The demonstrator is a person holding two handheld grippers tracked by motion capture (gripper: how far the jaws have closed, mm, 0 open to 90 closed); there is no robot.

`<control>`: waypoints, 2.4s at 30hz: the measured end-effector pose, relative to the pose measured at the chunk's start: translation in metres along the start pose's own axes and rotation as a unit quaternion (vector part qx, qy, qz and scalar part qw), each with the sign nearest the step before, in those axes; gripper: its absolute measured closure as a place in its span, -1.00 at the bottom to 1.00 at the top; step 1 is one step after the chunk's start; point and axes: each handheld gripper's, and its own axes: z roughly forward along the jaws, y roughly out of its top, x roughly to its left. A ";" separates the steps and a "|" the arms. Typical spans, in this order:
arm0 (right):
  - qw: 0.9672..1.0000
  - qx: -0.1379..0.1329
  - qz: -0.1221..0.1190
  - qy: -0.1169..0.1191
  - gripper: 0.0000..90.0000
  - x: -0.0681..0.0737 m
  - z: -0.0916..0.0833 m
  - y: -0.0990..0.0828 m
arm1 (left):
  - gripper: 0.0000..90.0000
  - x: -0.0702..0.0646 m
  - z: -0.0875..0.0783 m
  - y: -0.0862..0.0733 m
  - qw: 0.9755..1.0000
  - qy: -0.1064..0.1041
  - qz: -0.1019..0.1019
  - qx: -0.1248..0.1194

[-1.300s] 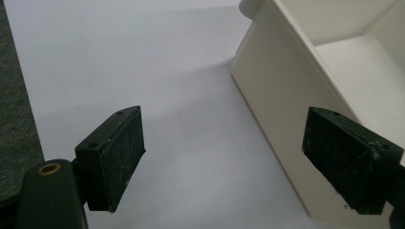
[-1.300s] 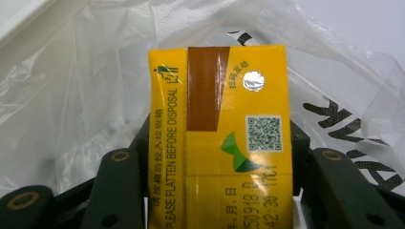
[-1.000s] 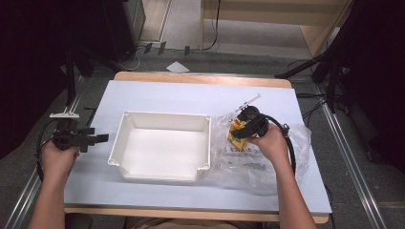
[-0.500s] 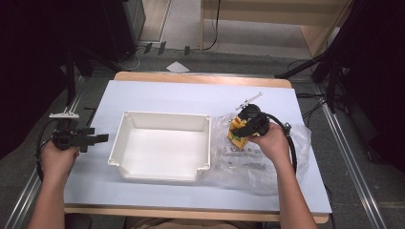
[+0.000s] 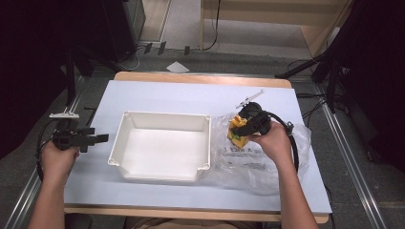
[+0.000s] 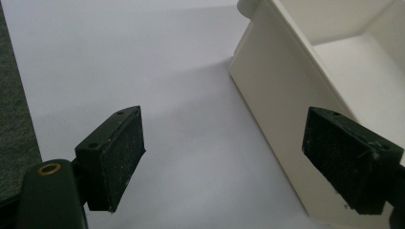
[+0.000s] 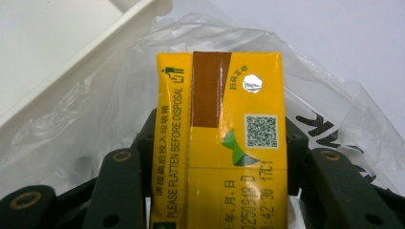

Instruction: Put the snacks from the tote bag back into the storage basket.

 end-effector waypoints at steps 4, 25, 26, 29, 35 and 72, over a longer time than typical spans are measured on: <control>1.000 -0.003 -0.002 0.001 0.16 0.002 -0.005 0.001 | -0.66 0.000 0.000 0.000 1.000 0.000 0.000 0.001; 1.000 -0.011 -0.017 0.005 0.16 0.013 -0.021 0.008 | -0.66 0.000 0.000 0.000 1.000 -0.001 -0.001 0.001; 1.000 -0.012 -0.019 0.006 0.16 0.014 -0.022 0.009 | -0.66 0.000 0.000 0.000 1.000 -0.001 -0.001 0.001; 1.000 -0.012 -0.022 0.007 0.16 0.016 -0.024 0.010 | -0.66 0.000 0.000 0.000 1.000 -0.001 -0.002 0.001; 0.999 -0.014 -0.028 0.009 0.16 0.020 -0.028 0.014 | -0.66 0.000 0.000 0.000 1.000 -0.001 0.000 0.002; 0.997 -0.027 -0.062 0.024 0.17 0.040 -0.036 0.044 | -0.66 -0.001 0.000 0.000 1.000 0.000 -0.002 0.000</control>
